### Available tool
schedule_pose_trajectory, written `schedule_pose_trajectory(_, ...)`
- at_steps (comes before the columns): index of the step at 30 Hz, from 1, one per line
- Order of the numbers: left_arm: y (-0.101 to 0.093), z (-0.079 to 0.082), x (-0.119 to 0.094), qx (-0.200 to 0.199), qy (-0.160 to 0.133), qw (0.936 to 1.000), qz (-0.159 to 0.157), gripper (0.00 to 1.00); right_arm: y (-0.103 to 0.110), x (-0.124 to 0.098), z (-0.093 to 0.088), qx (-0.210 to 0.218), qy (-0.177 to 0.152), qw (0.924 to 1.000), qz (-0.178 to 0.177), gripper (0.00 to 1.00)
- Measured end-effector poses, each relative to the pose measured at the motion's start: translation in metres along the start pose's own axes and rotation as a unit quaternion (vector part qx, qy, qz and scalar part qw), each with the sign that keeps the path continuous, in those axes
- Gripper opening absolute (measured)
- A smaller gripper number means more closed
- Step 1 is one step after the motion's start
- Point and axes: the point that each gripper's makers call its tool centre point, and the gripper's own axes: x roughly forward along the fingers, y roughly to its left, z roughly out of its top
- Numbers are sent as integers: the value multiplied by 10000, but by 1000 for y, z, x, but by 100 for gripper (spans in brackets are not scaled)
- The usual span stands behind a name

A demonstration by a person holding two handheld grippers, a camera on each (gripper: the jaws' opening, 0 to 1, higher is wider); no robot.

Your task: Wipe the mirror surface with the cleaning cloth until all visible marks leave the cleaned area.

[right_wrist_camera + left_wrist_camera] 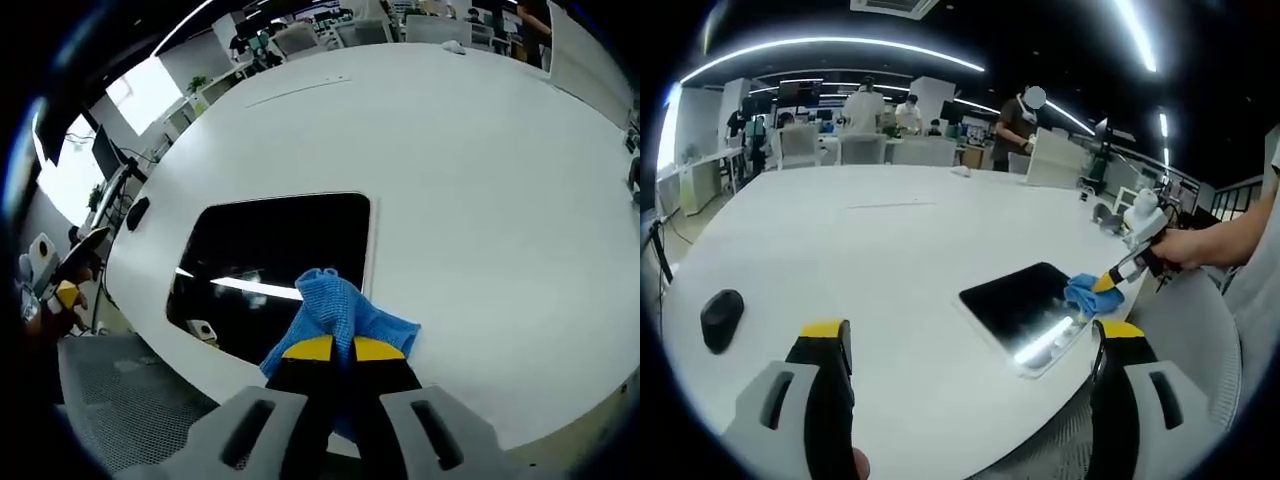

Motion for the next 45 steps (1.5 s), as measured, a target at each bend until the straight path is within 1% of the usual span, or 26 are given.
schedule_pose_trajectory(4, 0, 1, 3, -8, -15, 10000, -12, 99, 7, 2, 0, 54, 23, 10000, 62, 0)
schedule_pose_trajectory(6, -1, 1, 4, -8, -10, 10000, -25, 99, 11, 4, 0, -15, 22, 10000, 38, 0)
schedule_pose_trajectory(9, -2, 0, 6, 4, 4, 10000, -62, 99, 11, 5, 1, -62, -22, 10000, -54, 0)
schedule_pose_trajectory(11, -2, -1, 7, -19, 5, 10000, -64, 99, 14, 5, 1, 32, -83, 9999, -62, 0)
schedule_pose_trajectory(14, -3, -2, 8, -18, 23, 10000, -86, 99, 15, 5, 2, -131, -95, 9998, -138, 0)
schedule_pose_trajectory(16, -3, -2, 9, -18, 41, 9999, -97, 99, 16, 6, 3, 68, -124, 9997, -175, 0)
schedule_pose_trajectory(23, -1, 2, 16, -50, 11, 9999, -128, 99, 26, 10, 5, 150, -51, 9998, -105, 0)
schedule_pose_trajectory(27, 0, 5, 17, -63, -32, 9999, -136, 99, 35, 13, 6, 94, -59, 9999, -82, 0)
schedule_pose_trajectory(30, -1, 2, 17, -44, 14, 9998, -179, 99, 44, 16, 6, -60, -86, 9999, -31, 0)
schedule_pose_trajectory(33, -1, 0, 18, -11, 53, 9997, -218, 99, 50, 17, 6, -64, -103, 9999, -29, 0)
schedule_pose_trajectory(38, 1, 4, 19, -11, 9, 9997, -233, 99, 65, 22, 8, -85, -110, 9999, 40, 0)
schedule_pose_trajectory(45, 3, 4, 17, 10, 31, 9997, -238, 99, 83, 28, 9, -226, -63, 9996, 124, 0)
